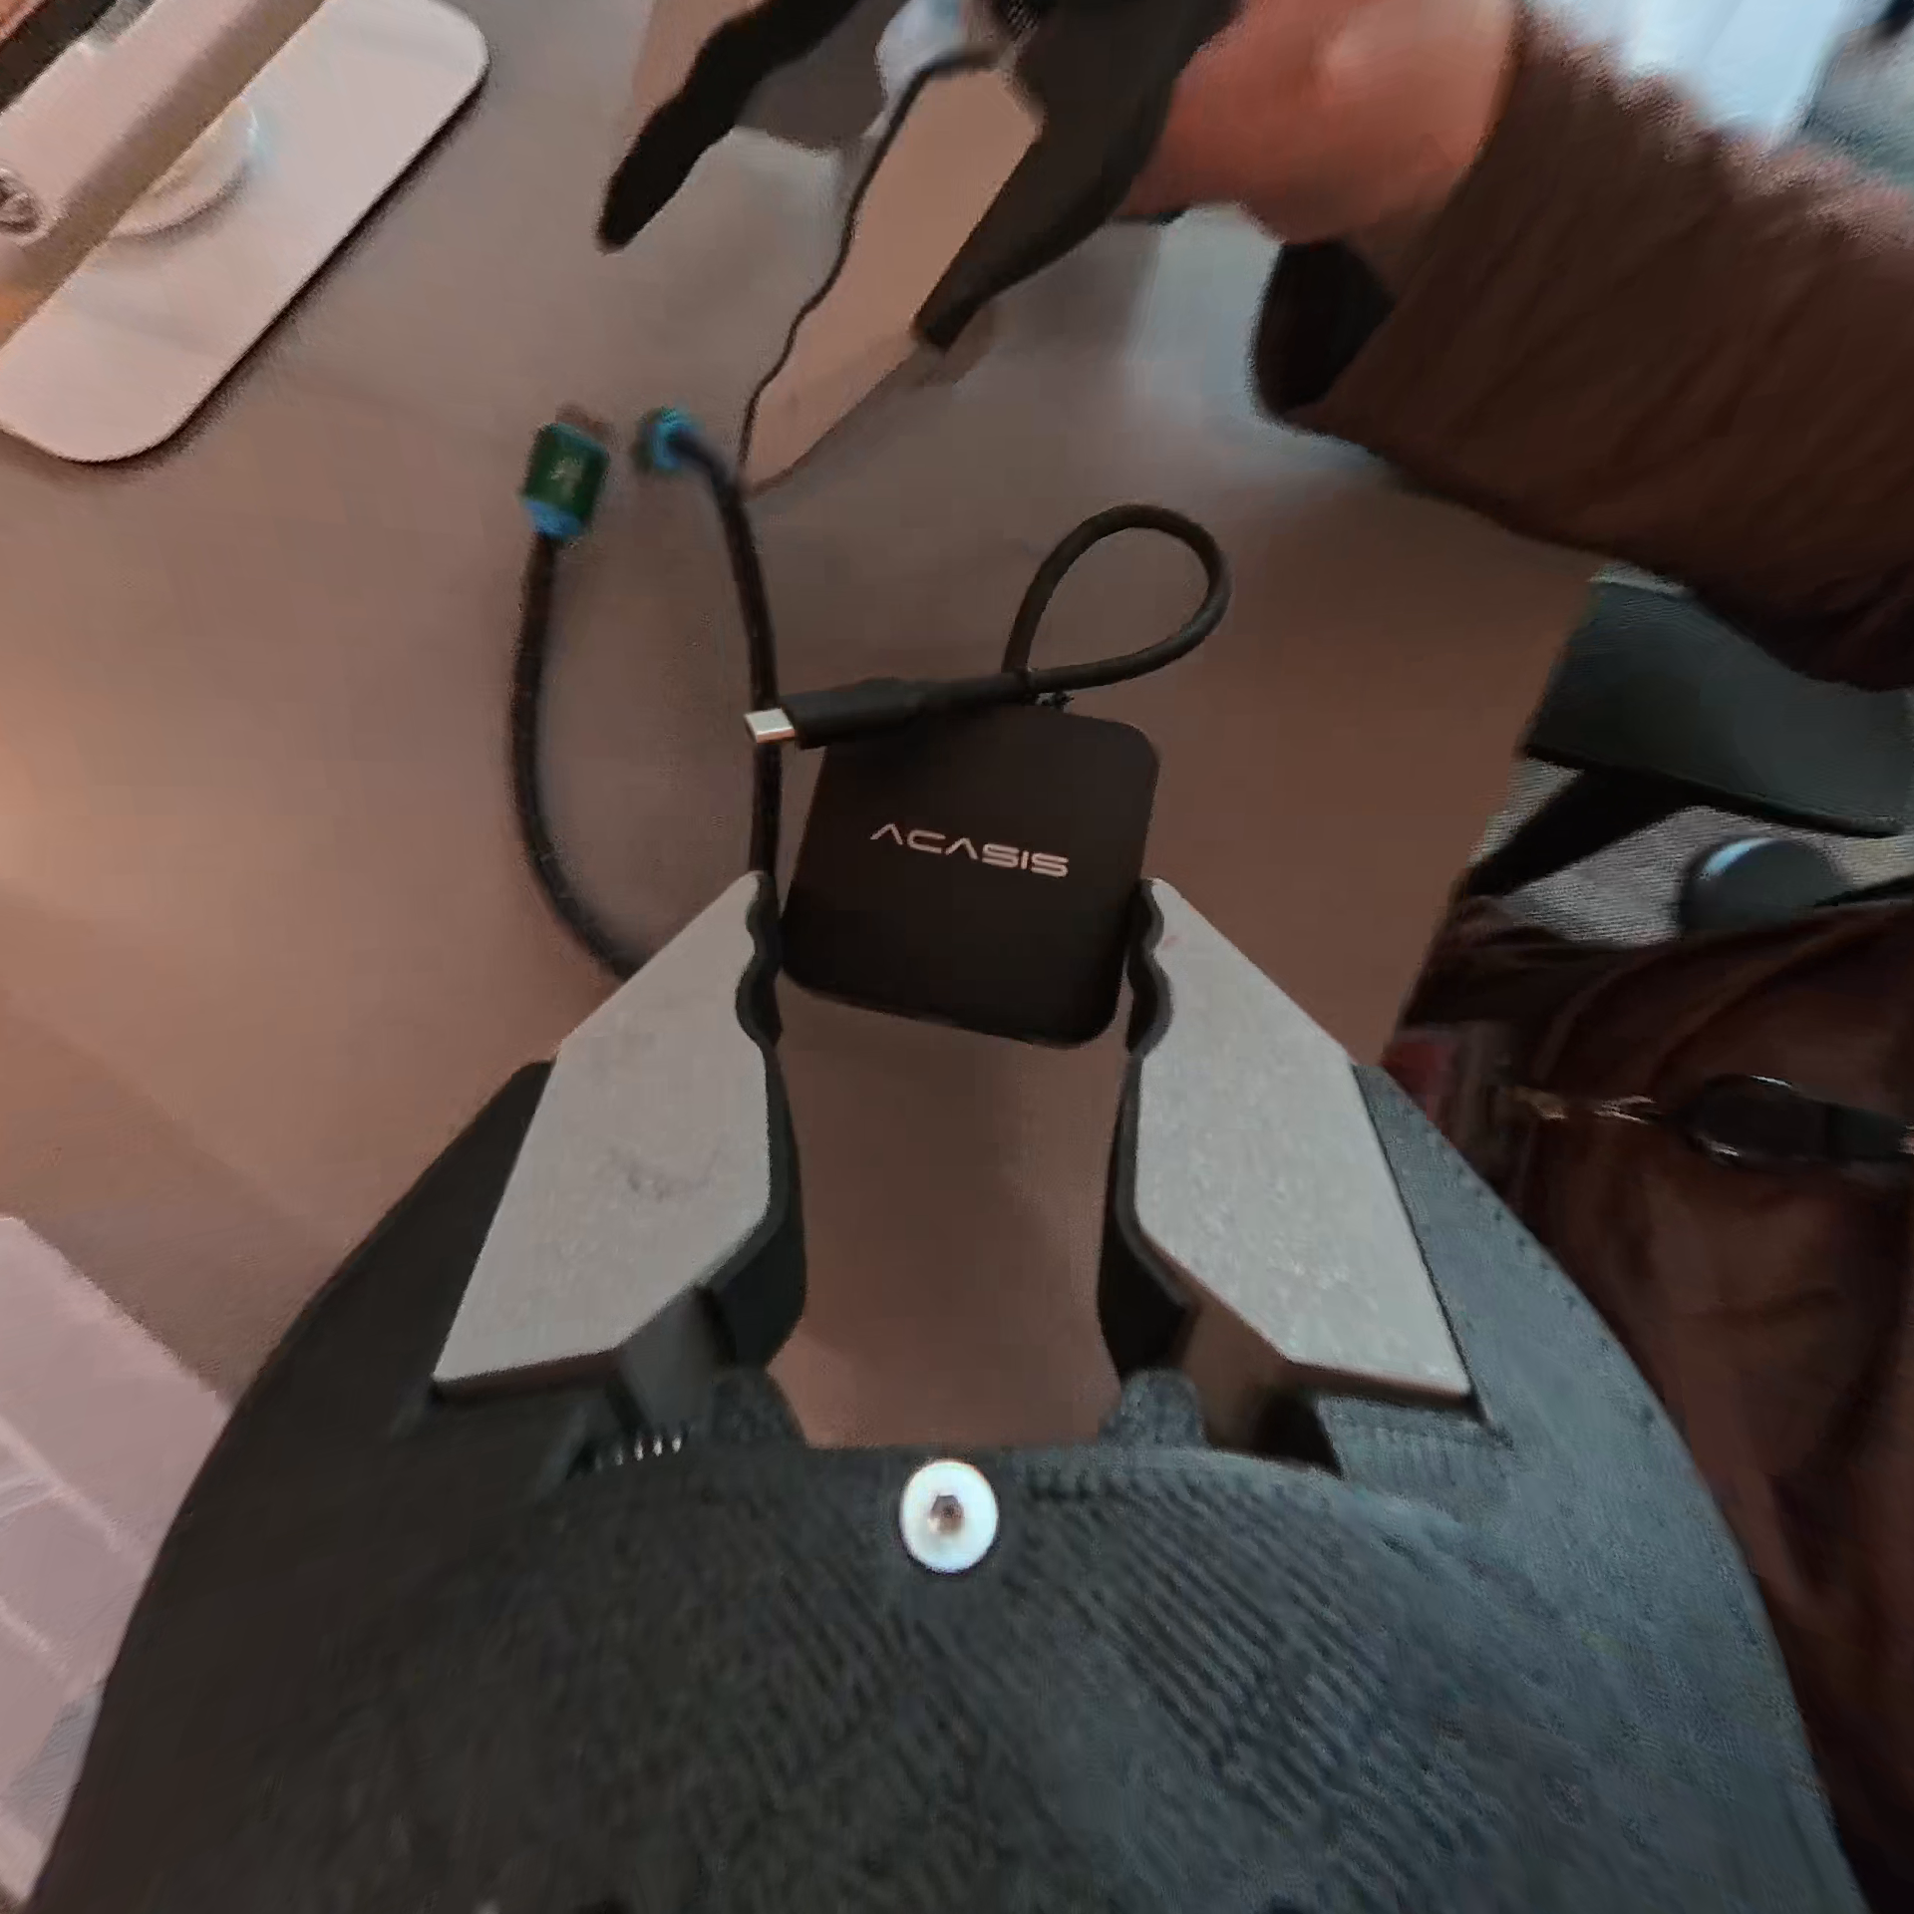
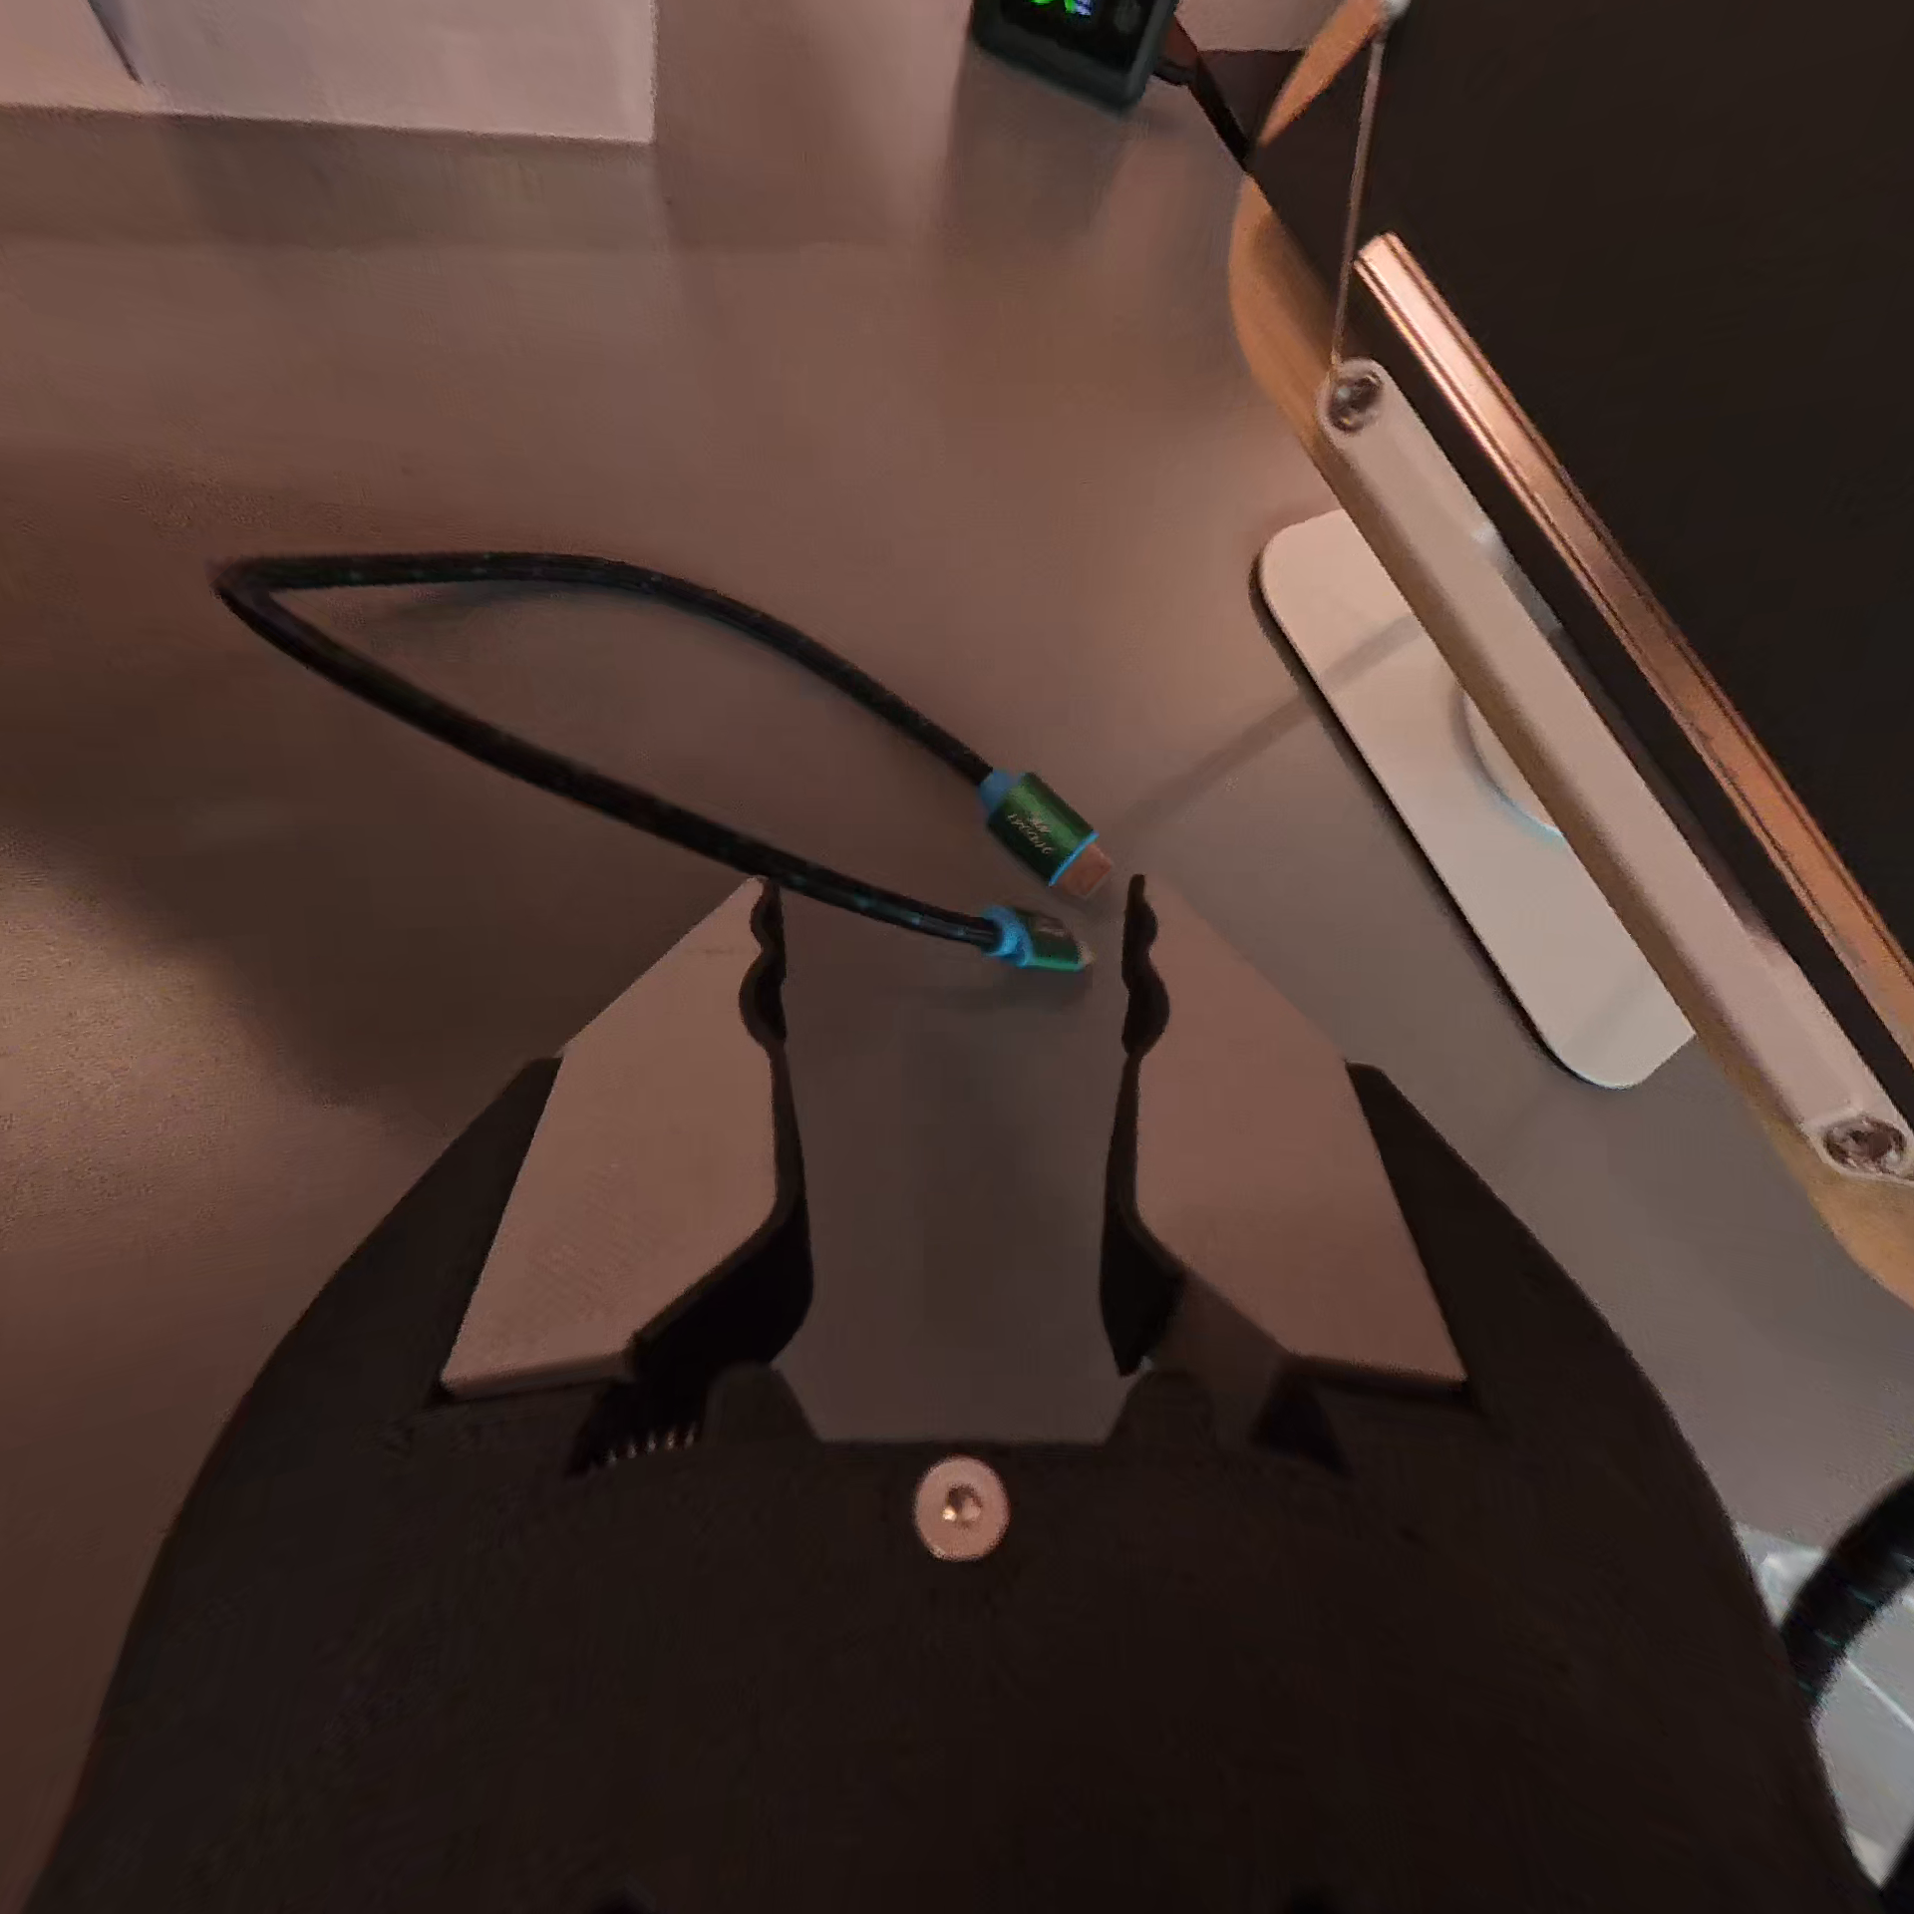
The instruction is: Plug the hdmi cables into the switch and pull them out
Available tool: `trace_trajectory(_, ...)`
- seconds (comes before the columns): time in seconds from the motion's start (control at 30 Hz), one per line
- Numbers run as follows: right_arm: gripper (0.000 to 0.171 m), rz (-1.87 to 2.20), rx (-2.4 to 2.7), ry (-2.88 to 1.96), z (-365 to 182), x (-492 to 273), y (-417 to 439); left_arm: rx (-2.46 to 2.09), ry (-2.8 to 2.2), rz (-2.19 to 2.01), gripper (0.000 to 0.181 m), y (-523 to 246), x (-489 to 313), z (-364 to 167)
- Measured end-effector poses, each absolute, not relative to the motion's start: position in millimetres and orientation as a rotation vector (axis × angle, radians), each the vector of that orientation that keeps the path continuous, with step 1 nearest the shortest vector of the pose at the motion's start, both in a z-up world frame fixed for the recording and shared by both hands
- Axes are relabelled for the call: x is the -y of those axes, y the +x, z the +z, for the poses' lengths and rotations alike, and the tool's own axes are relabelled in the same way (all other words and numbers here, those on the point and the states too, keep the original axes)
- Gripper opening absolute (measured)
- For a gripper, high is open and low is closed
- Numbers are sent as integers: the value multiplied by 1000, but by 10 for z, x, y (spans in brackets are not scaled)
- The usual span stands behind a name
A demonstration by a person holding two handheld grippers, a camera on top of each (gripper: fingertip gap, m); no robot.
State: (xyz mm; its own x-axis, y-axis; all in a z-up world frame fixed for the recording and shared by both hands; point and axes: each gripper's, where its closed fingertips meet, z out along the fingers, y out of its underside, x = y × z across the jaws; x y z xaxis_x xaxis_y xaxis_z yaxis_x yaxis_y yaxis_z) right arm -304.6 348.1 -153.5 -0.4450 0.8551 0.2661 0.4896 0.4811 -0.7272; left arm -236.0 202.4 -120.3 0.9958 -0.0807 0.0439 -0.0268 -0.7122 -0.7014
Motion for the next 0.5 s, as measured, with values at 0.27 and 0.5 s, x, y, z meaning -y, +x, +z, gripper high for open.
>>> trace_trajectory(0.27,67,893,2078,-880,-1209,-3187,-2949,-24,-2251,-177,66,-2284,-1975,-1010)
trace_trajectory(0.5,36,897,2241,-408,-1295,-2613,-2589,82,-2139,-307,65,-2395,-2013,-996)
